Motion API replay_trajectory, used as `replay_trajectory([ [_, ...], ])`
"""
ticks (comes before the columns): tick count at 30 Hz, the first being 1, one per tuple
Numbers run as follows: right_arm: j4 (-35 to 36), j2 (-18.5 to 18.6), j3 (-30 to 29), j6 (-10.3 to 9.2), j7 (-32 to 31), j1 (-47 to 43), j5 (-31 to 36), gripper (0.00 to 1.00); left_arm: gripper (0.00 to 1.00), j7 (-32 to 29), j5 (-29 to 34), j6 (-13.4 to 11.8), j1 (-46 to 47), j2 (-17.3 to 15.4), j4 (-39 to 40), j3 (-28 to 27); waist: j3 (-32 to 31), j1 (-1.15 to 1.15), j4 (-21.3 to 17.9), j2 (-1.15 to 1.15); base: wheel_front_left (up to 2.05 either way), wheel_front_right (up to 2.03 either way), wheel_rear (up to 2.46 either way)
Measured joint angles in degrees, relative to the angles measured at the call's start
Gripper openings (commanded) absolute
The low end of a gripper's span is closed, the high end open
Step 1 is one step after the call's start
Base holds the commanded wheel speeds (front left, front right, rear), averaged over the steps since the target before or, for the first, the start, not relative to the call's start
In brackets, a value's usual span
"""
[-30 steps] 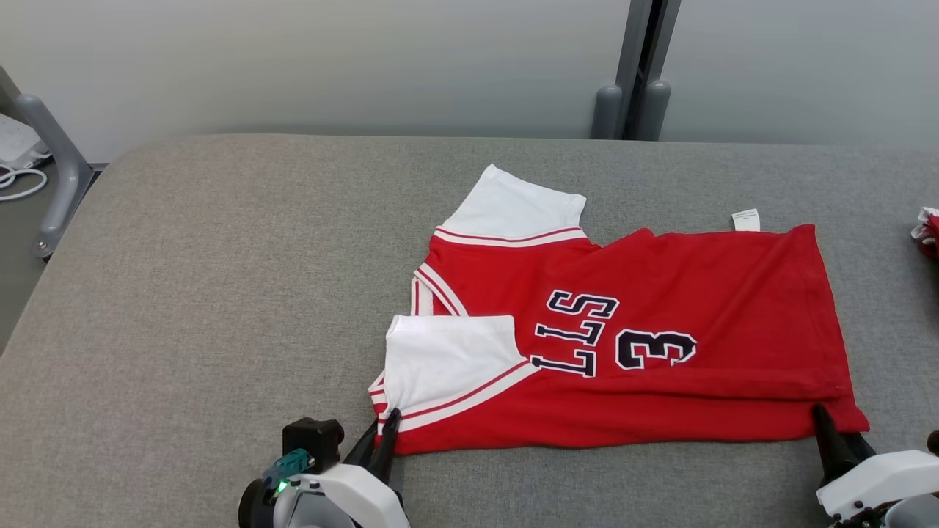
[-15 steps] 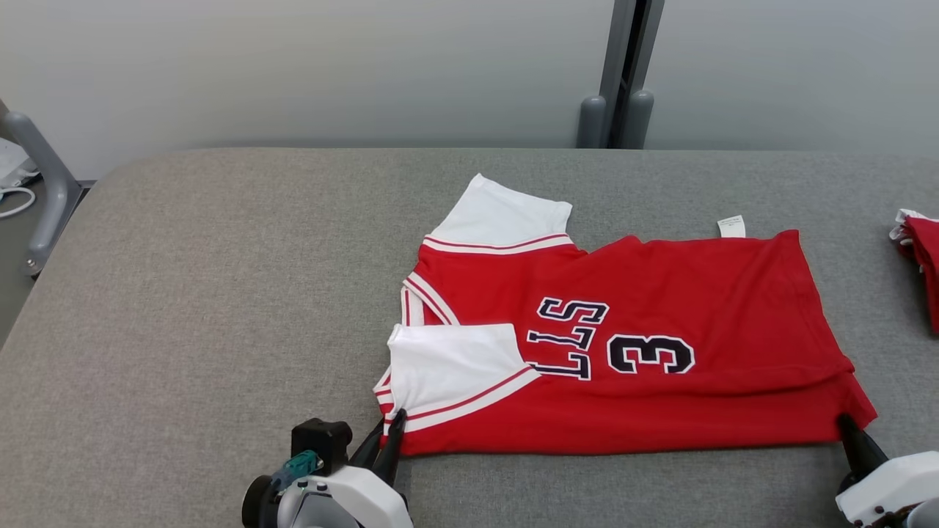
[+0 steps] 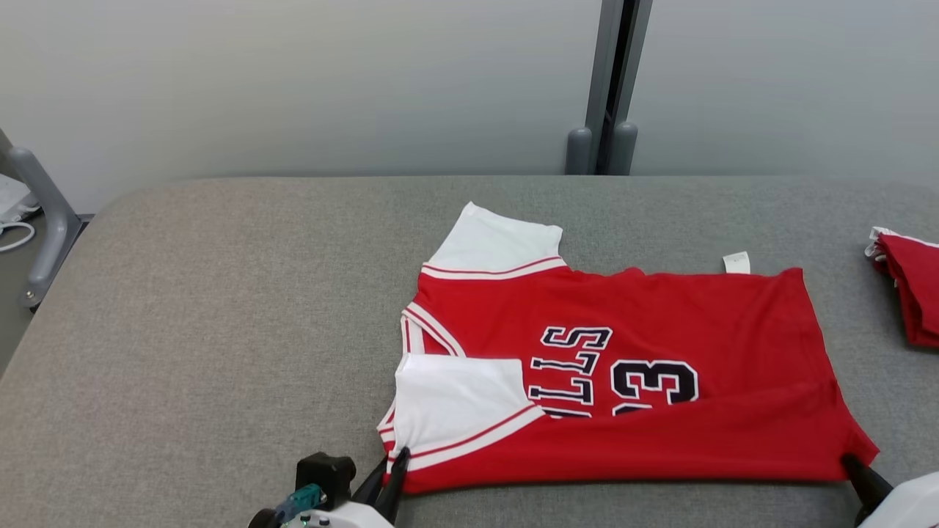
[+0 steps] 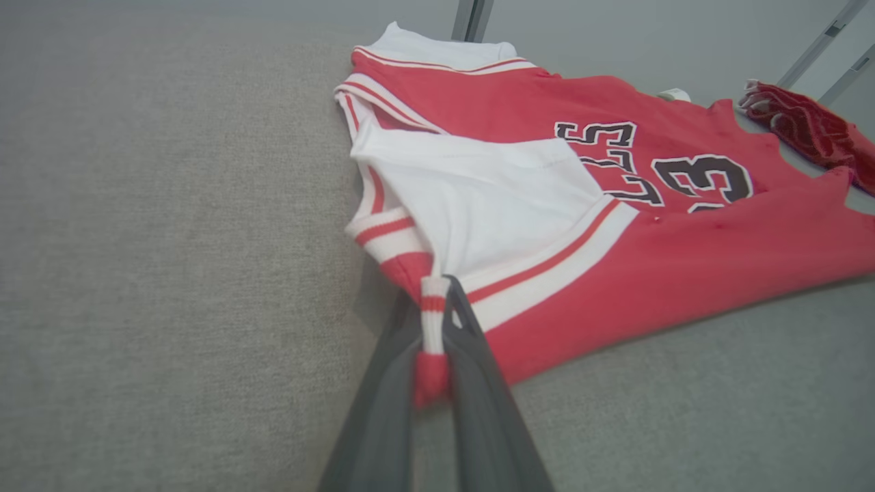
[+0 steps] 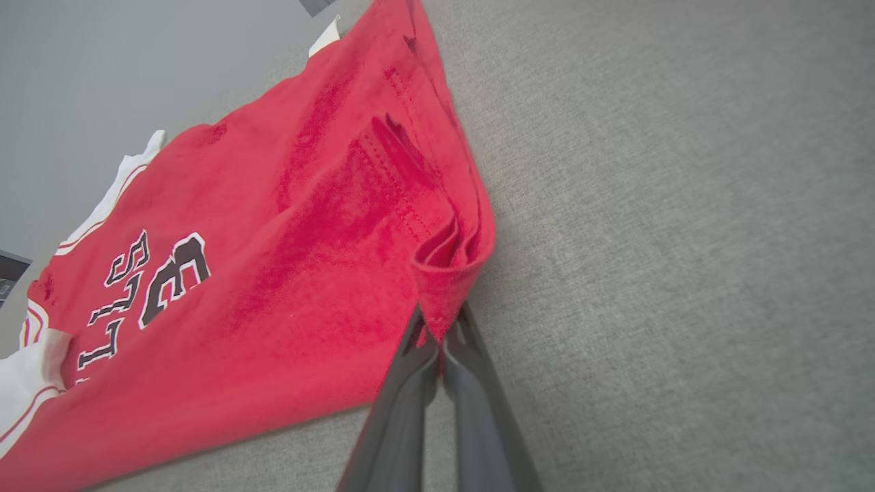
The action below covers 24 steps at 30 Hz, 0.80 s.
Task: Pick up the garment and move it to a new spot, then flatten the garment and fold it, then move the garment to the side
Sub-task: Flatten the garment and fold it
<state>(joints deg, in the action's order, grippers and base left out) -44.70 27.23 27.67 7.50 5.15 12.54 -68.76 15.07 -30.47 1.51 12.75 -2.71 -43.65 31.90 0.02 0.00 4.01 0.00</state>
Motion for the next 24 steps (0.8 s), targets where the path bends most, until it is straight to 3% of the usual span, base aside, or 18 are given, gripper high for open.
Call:
replay_trajectory([
  [14, 1.9, 3.4, 0.2, 0.01, -8.5, -5.8, -2.5, 0.0, 0.0, -3.3, -0.5, 4.9, -3.2, -1.7, -1.5, 3.6, -2.3, 0.0, 0.0, 0.0, 0.0, 0.0, 0.0],
  [24, 4.5, 4.7, -1.7, 0.01, -12.8, -10.0, -3.4, 0.0, 0.0, -12.1, -7.0, 5.8, -7.2, -7.6, 9.7, 8.3, -2.8, 0.0, -0.7, 0.0, 0.0, 0.0, 0.0],
])
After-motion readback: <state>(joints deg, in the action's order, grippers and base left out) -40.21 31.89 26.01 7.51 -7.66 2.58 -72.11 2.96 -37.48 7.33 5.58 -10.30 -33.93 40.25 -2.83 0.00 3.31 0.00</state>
